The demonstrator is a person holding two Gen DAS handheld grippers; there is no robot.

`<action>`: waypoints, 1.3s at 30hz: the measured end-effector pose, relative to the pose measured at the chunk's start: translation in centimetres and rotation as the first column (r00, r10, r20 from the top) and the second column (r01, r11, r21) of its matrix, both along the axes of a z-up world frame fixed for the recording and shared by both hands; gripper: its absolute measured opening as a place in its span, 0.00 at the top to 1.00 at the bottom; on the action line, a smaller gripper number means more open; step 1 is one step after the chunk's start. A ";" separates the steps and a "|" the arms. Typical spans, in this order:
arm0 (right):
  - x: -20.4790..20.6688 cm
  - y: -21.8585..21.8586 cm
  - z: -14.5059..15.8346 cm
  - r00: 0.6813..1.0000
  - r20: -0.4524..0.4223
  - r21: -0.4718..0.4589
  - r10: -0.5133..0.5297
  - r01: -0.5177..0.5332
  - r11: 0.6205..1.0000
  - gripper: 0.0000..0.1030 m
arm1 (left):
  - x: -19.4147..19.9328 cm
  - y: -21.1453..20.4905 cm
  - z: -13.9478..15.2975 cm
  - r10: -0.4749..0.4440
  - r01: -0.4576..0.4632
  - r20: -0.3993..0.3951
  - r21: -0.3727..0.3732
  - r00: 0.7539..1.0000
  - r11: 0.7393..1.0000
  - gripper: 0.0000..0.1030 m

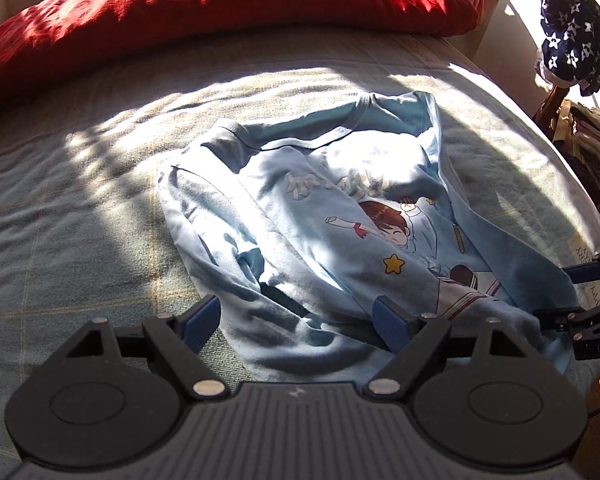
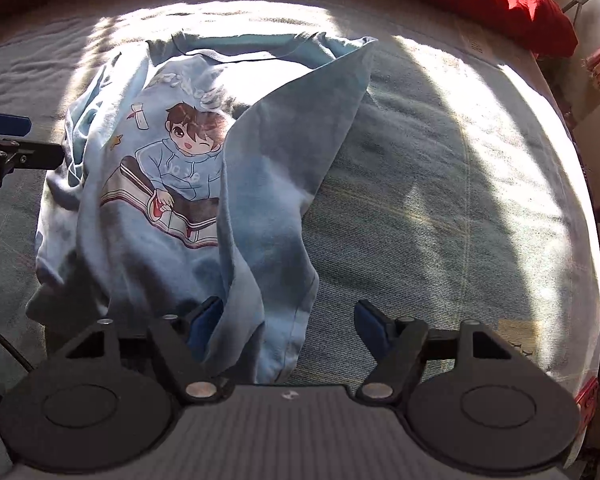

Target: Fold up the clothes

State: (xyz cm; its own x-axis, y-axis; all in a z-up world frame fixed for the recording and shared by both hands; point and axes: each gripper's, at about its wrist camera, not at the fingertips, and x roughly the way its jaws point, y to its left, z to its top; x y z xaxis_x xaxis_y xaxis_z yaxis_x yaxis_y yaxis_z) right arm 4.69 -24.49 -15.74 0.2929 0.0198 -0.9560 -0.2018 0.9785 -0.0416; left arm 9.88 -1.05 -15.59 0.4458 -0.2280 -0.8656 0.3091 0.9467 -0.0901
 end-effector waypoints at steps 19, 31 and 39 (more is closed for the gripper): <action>4.7 -10.2 0.6 0.995 0.077 -0.155 0.065 -0.052 0.986 0.97 | 1.6 -4.9 -1.1 0.006 -0.004 -0.032 0.060 0.999 0.998 0.19; 7.4 -17.8 -0.3 0.996 0.043 0.156 -0.082 0.075 0.985 0.69 | 3.1 -7.9 -1.1 0.003 0.000 -0.040 0.082 0.999 0.997 0.19; 5.3 -17.4 -5.2 0.991 -0.117 0.308 -0.063 0.096 0.947 0.78 | 3.4 -9.8 -1.8 -0.038 0.044 -0.061 0.102 0.997 0.994 0.19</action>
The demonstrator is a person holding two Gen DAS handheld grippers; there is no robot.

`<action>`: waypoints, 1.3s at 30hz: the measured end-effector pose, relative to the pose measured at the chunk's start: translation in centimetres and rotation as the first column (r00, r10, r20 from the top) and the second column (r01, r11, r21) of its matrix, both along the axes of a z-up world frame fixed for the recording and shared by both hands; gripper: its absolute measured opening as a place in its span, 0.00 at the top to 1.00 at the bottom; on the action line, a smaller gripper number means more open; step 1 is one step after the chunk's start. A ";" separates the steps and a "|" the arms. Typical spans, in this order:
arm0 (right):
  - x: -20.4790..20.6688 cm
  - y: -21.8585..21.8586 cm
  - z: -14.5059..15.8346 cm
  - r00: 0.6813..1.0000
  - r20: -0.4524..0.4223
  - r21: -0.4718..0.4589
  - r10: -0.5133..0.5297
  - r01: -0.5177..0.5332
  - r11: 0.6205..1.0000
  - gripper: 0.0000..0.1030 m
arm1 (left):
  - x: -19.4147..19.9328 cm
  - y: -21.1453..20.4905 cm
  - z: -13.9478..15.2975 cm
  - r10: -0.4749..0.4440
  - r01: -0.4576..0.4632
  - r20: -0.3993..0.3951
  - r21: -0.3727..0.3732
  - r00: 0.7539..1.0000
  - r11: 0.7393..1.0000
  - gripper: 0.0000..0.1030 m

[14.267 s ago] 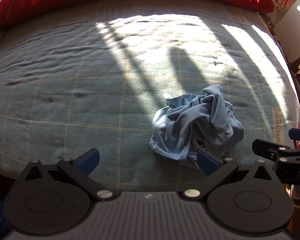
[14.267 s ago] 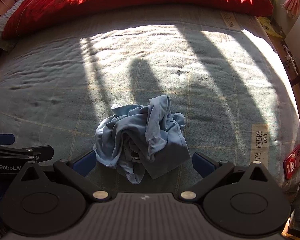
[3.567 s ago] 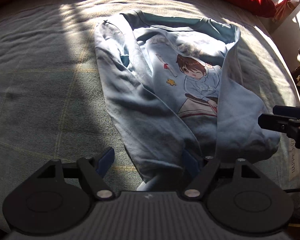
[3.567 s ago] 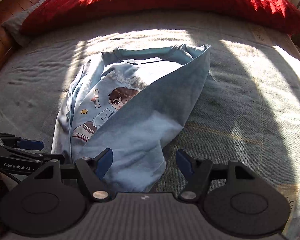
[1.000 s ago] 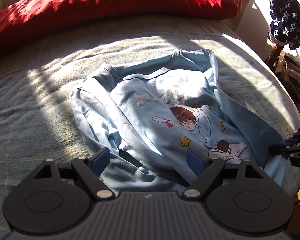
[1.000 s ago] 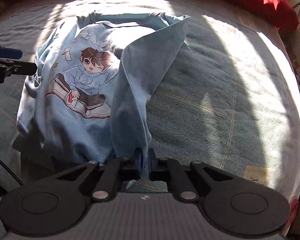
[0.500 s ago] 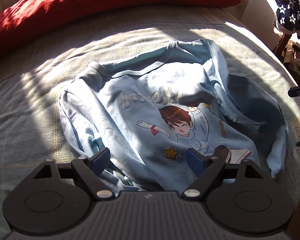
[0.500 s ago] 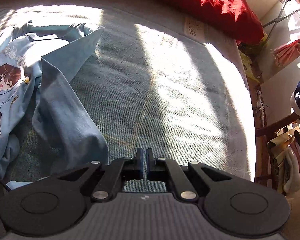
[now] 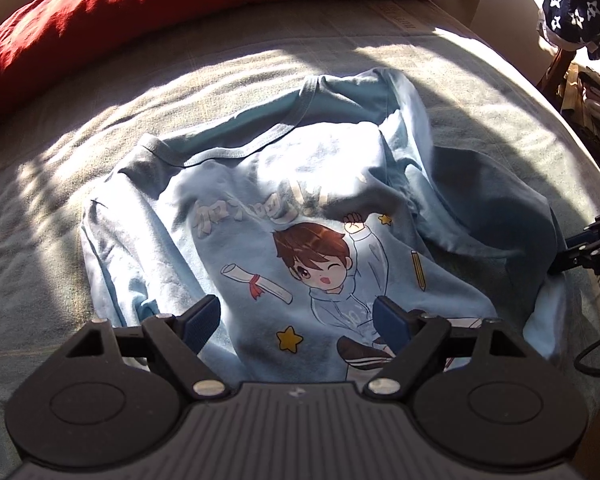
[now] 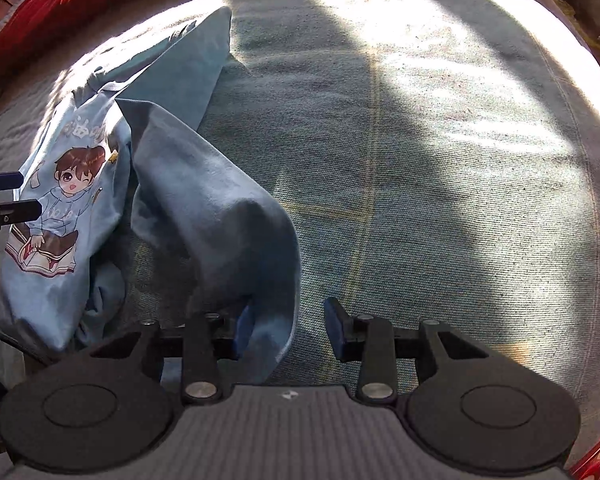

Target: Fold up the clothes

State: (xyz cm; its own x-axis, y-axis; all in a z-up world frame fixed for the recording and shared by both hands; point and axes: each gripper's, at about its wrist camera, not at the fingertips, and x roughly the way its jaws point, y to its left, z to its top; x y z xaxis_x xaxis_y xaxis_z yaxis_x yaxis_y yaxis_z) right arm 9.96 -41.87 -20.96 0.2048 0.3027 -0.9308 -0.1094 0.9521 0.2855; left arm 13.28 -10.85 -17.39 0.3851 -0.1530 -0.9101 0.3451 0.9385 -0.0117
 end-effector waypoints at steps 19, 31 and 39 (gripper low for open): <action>6.2 -9.4 2.5 0.996 0.091 -0.448 -0.002 0.043 0.893 1.00 | -0.1 -1.2 0.5 -0.005 0.004 0.023 0.030 1.000 1.000 0.19; 6.0 -9.5 3.2 0.988 0.106 -0.384 -0.114 0.147 0.911 0.72 | 0.0 -1.2 0.9 -0.006 0.005 0.039 0.030 0.999 1.000 0.19; 0.4 -11.1 1.8 0.934 0.028 -0.238 -0.356 0.352 0.905 0.55 | 0.1 -1.3 0.6 -0.012 0.011 0.023 0.024 1.000 1.000 0.19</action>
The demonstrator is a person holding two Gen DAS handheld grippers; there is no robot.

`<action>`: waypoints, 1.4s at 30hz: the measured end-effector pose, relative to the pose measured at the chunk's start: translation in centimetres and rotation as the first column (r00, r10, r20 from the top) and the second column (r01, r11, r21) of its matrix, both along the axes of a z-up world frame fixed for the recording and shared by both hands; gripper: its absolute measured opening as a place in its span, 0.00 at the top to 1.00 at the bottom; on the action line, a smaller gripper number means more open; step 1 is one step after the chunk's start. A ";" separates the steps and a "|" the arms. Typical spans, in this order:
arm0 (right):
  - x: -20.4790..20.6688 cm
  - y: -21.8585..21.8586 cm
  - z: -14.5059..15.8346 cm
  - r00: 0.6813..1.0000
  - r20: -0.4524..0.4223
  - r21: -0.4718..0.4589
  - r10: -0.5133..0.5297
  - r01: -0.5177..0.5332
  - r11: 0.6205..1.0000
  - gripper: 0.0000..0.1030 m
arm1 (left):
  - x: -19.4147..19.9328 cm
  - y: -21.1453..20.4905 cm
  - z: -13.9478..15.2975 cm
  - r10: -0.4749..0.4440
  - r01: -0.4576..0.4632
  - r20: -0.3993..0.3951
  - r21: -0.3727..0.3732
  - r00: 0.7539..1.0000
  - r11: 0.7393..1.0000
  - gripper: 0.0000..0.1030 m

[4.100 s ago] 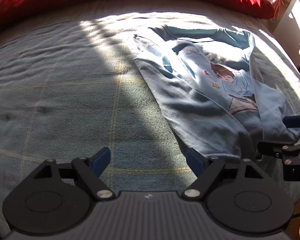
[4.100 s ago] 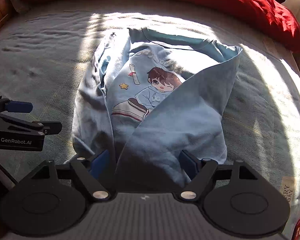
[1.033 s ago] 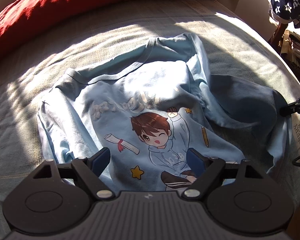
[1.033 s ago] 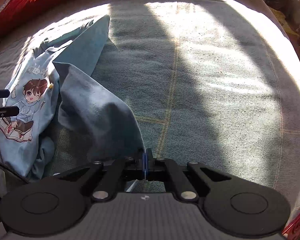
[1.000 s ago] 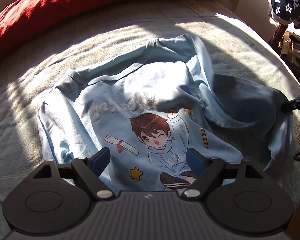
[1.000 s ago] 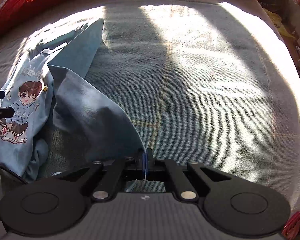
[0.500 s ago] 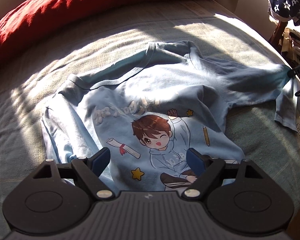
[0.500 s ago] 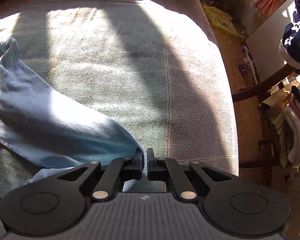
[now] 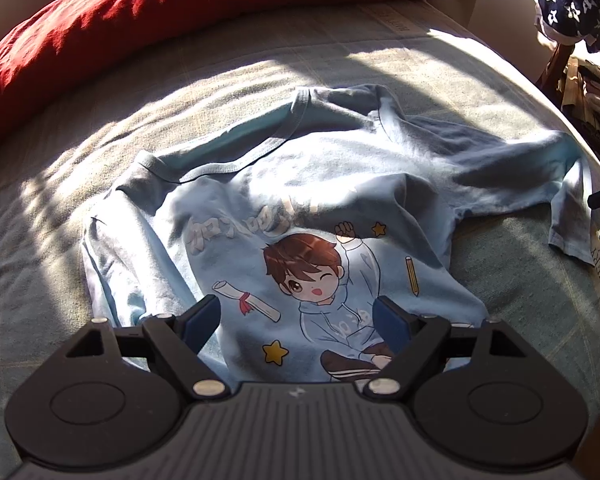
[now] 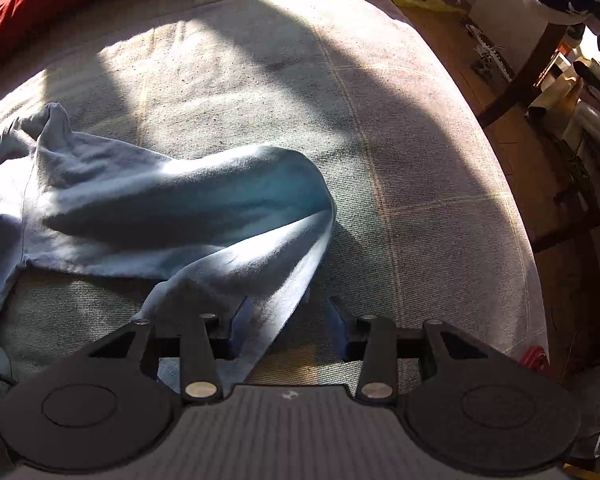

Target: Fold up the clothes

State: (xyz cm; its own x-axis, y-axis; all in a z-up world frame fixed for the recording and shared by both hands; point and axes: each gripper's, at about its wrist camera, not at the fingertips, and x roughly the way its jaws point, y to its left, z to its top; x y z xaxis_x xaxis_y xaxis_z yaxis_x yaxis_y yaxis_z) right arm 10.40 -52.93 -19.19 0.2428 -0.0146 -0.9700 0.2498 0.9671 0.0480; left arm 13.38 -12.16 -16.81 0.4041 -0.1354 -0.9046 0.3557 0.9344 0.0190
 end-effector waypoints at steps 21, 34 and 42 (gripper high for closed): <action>-1.2 -6.2 0.3 0.997 0.012 -0.122 -0.078 0.079 0.989 1.00 | -0.3 -1.1 0.0 -0.038 0.038 -0.004 0.000 0.999 0.999 0.19; -3.7 -10.3 -0.1 0.930 0.075 -0.117 -0.359 0.366 0.923 0.66 | -0.1 -1.6 -0.2 -0.035 0.035 -0.008 0.003 0.999 0.999 0.19; -5.8 -9.4 -4.7 0.818 0.075 0.066 -0.570 0.566 0.822 0.49 | 0.0 -2.5 -0.3 -0.073 0.073 -0.016 0.015 0.997 0.997 0.19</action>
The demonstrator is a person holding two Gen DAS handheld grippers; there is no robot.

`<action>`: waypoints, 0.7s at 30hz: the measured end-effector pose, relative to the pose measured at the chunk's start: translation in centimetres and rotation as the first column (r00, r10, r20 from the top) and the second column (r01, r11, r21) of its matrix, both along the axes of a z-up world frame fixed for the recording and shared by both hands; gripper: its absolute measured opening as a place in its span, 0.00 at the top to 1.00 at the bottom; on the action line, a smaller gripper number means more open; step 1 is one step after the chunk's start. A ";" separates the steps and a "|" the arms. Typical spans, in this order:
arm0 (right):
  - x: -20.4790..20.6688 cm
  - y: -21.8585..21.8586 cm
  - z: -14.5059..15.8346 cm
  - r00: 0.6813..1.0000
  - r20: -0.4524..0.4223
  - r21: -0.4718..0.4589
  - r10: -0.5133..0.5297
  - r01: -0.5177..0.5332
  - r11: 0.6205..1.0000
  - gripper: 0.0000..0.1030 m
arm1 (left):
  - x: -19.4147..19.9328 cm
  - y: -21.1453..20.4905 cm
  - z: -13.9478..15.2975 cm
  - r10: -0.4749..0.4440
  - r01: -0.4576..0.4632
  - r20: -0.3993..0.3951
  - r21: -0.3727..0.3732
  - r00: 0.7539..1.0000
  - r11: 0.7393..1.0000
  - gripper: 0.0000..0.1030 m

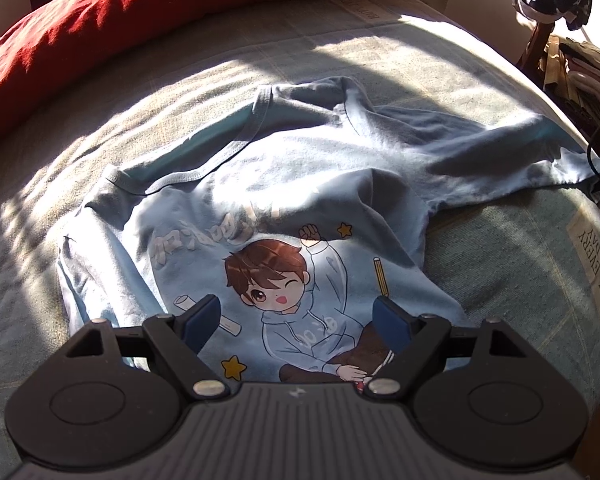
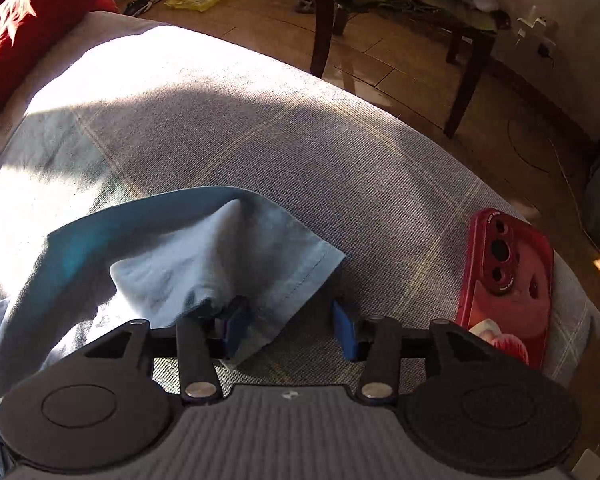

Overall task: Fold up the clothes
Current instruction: 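Open the right gripper and release the spread sleeve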

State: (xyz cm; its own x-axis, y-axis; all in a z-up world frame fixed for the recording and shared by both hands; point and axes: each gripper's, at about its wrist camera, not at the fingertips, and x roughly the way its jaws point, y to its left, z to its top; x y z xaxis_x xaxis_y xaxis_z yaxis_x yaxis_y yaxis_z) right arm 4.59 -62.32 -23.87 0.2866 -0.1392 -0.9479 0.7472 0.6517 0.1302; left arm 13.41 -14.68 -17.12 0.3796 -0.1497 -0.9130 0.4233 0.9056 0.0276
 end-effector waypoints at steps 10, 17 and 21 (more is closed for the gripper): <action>1.2 -1.1 4.1 0.973 -0.103 -0.256 0.204 -0.224 0.940 0.94 | 0.0 0.1 0.2 0.003 -0.003 0.004 -0.009 1.000 1.000 0.19; 3.1 -2.3 4.7 0.910 -0.318 -0.334 0.267 -0.371 0.866 0.70 | 0.1 0.5 0.4 0.009 -0.009 0.008 -0.005 1.000 1.000 0.19; 5.6 1.2 6.3 0.902 -0.205 -0.348 0.381 -0.430 0.833 0.63 | 0.5 0.5 0.6 0.012 -0.012 0.023 -0.004 1.000 1.000 0.19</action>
State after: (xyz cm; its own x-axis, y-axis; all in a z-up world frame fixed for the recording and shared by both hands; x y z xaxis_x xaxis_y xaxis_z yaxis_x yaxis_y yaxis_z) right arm 10.22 -61.12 -17.56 0.2820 -0.3879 -0.8775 0.3982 0.8795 -0.2607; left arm 13.90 -14.19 -16.49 0.4023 -0.1484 -0.9034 0.4120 0.9105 0.0340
